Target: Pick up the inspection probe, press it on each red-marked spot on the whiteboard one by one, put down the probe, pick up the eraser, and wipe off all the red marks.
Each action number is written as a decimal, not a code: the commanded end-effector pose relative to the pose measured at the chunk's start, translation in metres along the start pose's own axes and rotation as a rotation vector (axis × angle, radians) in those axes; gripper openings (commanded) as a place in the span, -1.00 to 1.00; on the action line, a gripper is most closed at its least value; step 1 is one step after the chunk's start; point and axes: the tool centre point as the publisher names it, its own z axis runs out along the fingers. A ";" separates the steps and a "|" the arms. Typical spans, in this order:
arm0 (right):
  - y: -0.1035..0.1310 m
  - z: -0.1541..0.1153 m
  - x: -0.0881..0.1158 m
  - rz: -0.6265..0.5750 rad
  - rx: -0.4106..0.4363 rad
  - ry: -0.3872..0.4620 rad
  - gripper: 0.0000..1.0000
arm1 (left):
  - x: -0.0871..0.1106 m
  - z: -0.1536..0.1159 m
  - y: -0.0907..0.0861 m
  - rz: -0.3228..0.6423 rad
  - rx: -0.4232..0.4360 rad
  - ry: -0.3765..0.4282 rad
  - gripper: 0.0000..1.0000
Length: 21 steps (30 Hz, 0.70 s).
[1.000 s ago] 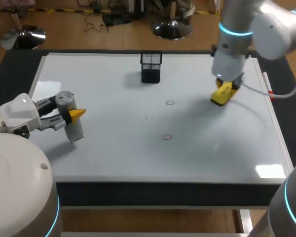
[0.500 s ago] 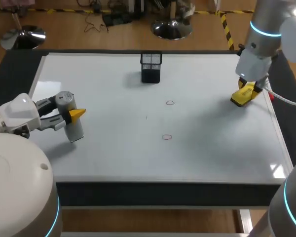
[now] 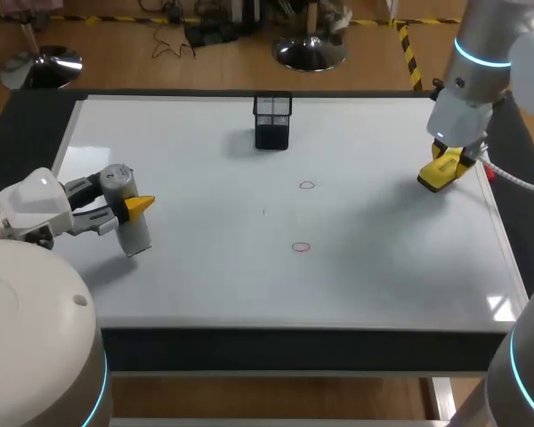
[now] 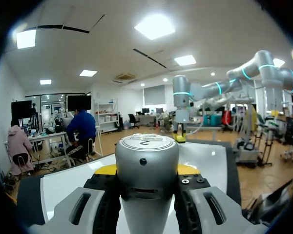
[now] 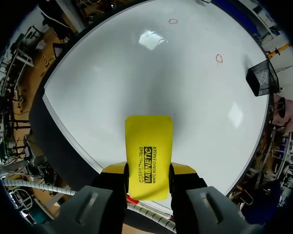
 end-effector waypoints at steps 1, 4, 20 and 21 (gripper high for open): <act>0.000 -0.001 0.000 -0.001 0.003 0.003 -1.00 | 0.000 0.004 -0.003 0.007 0.009 0.012 -1.00; 0.000 -0.001 0.000 -0.001 0.003 0.003 -1.00 | -0.002 0.014 -0.011 0.020 0.019 0.038 -1.00; 0.000 -0.001 0.000 -0.001 0.003 0.003 -1.00 | 0.023 0.127 -0.042 0.053 0.098 0.299 -1.00; 0.000 -0.001 0.000 -0.001 0.003 0.003 -1.00 | 0.025 0.134 -0.045 0.060 0.102 0.313 -1.00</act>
